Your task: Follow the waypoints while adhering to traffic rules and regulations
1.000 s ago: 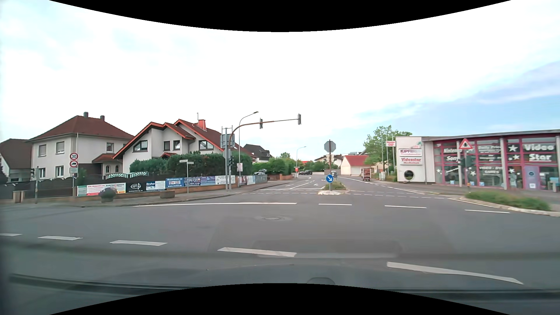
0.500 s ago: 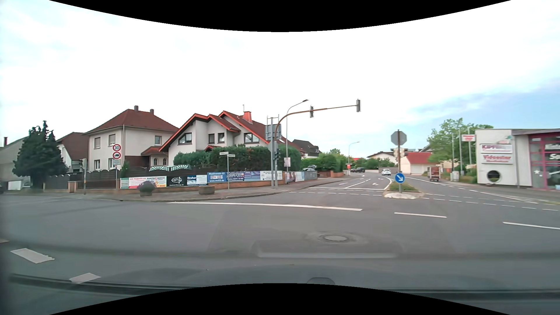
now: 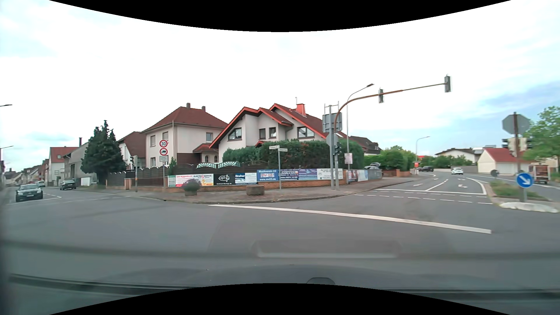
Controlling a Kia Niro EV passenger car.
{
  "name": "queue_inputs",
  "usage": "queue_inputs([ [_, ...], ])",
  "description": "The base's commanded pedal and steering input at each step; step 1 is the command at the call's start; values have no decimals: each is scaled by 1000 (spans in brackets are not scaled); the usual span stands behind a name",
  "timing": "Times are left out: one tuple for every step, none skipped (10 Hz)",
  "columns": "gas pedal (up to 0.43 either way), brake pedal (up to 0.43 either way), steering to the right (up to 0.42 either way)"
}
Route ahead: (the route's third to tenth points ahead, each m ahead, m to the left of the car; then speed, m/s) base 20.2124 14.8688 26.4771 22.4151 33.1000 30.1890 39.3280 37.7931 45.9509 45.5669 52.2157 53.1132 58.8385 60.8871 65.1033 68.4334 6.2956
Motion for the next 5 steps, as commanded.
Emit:
queue_inputs([
  [0,0,-302],
  [8,0,-301],
  [20,0,-301],
  [47,0,-300],
  [67,0,-300],
])
